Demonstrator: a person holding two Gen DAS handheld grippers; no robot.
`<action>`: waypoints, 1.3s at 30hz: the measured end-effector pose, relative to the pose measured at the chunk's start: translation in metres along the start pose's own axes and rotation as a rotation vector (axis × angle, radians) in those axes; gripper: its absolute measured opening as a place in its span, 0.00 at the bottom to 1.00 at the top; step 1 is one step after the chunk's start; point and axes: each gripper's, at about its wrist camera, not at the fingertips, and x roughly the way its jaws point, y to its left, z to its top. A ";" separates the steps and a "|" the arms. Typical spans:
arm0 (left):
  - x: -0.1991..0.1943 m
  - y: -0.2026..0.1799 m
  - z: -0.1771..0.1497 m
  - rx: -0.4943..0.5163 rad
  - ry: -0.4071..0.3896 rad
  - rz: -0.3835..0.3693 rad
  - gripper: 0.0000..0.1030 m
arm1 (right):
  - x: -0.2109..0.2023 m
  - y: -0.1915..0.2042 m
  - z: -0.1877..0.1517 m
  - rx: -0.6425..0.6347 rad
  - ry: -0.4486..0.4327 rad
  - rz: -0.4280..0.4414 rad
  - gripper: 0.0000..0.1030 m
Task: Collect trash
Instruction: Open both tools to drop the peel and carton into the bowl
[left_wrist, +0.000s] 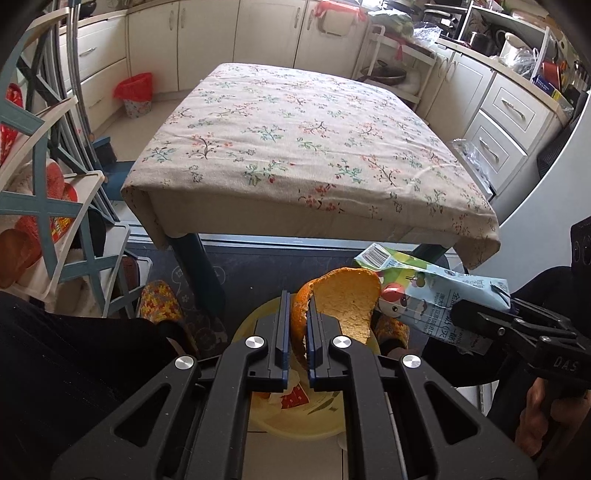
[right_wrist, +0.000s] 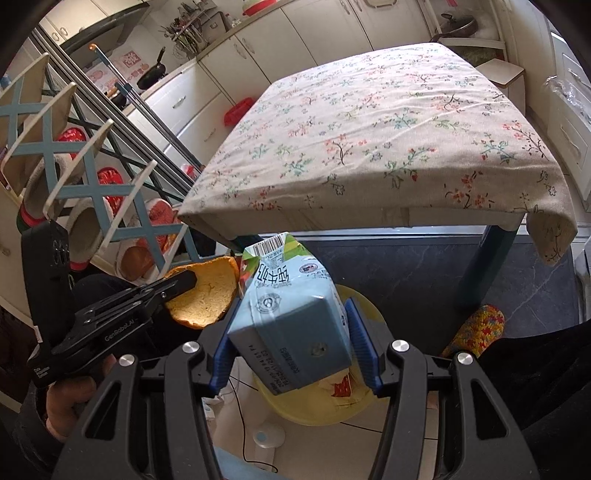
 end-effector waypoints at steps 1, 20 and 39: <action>0.000 0.000 0.000 0.002 0.002 0.000 0.06 | 0.000 0.001 0.000 -0.002 0.003 -0.003 0.53; 0.024 -0.009 -0.015 0.046 0.122 0.020 0.12 | 0.034 0.007 -0.010 -0.020 0.118 -0.045 0.53; 0.014 -0.010 -0.010 0.037 0.083 0.046 0.63 | 0.038 0.009 -0.007 0.017 0.106 -0.020 0.63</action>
